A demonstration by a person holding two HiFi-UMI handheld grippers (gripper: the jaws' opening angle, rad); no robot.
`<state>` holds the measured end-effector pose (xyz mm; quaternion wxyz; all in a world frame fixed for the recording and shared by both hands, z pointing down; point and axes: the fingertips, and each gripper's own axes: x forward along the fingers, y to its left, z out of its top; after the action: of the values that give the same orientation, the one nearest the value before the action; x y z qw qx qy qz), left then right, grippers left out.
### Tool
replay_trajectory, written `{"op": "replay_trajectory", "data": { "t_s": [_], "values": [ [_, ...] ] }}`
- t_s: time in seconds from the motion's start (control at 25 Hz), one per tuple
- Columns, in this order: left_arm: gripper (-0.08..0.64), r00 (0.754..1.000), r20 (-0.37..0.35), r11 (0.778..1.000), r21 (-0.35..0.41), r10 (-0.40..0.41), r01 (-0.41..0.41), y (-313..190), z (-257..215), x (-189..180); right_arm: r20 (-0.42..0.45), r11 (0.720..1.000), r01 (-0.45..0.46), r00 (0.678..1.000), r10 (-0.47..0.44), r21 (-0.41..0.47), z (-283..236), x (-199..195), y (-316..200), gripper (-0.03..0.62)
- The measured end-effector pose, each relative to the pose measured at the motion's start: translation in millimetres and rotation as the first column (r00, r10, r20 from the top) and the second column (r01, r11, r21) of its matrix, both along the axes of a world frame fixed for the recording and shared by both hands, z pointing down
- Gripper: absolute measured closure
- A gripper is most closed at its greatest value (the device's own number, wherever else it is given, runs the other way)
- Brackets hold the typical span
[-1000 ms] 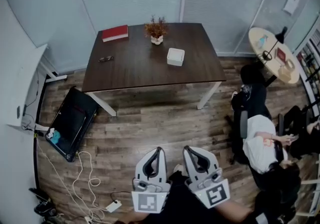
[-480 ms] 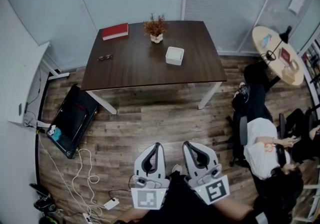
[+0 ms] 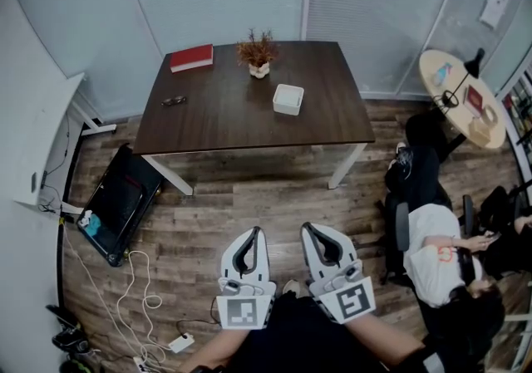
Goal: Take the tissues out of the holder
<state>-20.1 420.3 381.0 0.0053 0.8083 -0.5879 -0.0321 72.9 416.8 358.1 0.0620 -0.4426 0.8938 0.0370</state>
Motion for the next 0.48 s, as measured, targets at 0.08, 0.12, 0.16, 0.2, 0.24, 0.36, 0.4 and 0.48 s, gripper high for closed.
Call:
{"op": "replay_trajectory", "data": {
  "t_s": [0.08,0.12,0.16,0.2,0.24,0.36,0.4,0.48],
  "values": [
    [0.561,1.0,0.005,1.0,-0.005,-0.012,0.012,-3.2,7.2,-2.8,0.006,0.999,0.002,1.0,-0.002,-0.036,10.1,2.4,-7.1,0.583],
    [0.561,1.0,0.008,1.0,-0.005,-0.018,0.018,-3.4,7.1,-3.9,0.018,0.998,0.004,1.0,-0.003,-0.057,12.5,3.8,-10.0,0.583],
    [0.561,1.0,0.009,1.0,-0.006,-0.024,0.024,-3.2,6.0,-4.8,0.03,0.997,0.007,1.0,-0.005,-0.072,12.8,4.4,-12.1,0.583],
    [0.561,1.0,0.008,1.0,-0.009,-0.03,0.03,-2.8,4.5,-5.3,0.037,0.997,0.009,0.999,-0.006,-0.079,12.1,4.3,-13.5,0.583],
    [0.561,0.999,0.008,0.999,-0.009,-0.034,0.034,-2.5,2.8,-4.8,0.038,0.997,0.011,0.999,-0.008,-0.081,11.9,3.8,-13.9,0.583],
    [0.561,0.999,0.038,1.0,0.021,-0.018,0.017,-1.2,-4.7,3.7,0.031,0.996,0.028,0.999,-0.025,-0.087,15.0,0.3,-12.3,0.583],
    [0.561,0.998,0.061,0.999,0.041,-0.001,-0.001,-0.5,-8.1,8.9,0.025,0.995,0.037,0.999,-0.035,-0.089,16.7,-1.2,-12.0,0.583],
    [0.561,0.997,0.078,0.998,0.057,0.025,-0.03,1.6,-11.5,17.9,0.011,0.996,0.047,0.999,-0.046,-0.082,19.4,-2.6,-10.6,0.583]
  ]
}}
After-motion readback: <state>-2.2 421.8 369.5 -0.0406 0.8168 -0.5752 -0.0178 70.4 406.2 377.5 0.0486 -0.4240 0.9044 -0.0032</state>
